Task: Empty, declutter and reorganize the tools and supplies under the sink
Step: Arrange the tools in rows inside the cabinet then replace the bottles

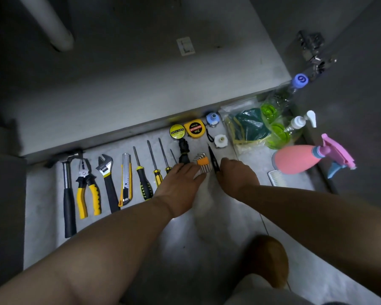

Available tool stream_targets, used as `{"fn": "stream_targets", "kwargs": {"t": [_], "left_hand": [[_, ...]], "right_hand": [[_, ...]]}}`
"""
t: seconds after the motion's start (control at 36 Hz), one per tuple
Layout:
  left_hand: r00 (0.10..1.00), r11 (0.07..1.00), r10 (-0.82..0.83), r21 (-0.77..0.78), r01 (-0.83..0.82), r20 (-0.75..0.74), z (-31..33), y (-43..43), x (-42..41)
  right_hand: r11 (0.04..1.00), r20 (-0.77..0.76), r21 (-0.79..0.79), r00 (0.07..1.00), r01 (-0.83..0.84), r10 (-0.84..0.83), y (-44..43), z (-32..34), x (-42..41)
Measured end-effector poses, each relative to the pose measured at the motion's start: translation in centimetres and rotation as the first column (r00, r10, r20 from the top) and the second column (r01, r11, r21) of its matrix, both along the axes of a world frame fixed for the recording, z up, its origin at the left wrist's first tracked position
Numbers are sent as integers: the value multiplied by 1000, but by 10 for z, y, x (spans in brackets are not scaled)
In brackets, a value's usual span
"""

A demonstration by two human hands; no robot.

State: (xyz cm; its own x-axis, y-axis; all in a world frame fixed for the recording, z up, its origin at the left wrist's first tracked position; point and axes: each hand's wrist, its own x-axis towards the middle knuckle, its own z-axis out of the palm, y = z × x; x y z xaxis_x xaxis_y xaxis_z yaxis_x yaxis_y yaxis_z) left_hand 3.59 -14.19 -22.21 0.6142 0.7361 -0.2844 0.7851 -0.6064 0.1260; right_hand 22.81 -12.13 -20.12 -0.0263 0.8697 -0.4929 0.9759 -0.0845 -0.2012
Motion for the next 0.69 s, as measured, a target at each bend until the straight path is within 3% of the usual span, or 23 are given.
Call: {"fn": "stream_targets", "kwargs": {"t": [0.17, 0.33, 0.53, 0.69], "left_hand": [[999, 997, 28, -64, -30, -32, 53, 11, -11], [983, 956, 155, -238, -174, -97, 121, 18, -27], [934, 830, 310, -428, -358, -179, 182, 20, -107], [787, 707, 558, -345, -617, -263, 185, 24, -196]], "right_hand": [[973, -84, -186, 989, -133, 119, 2, 55, -2], [849, -80, -423, 946, -317, 314, 11, 133, -25], [878, -101, -276, 920, -392, 379, 27, 185, -77], [881, -203, -156, 887, -447, 415, 34, 172, -152]]}}
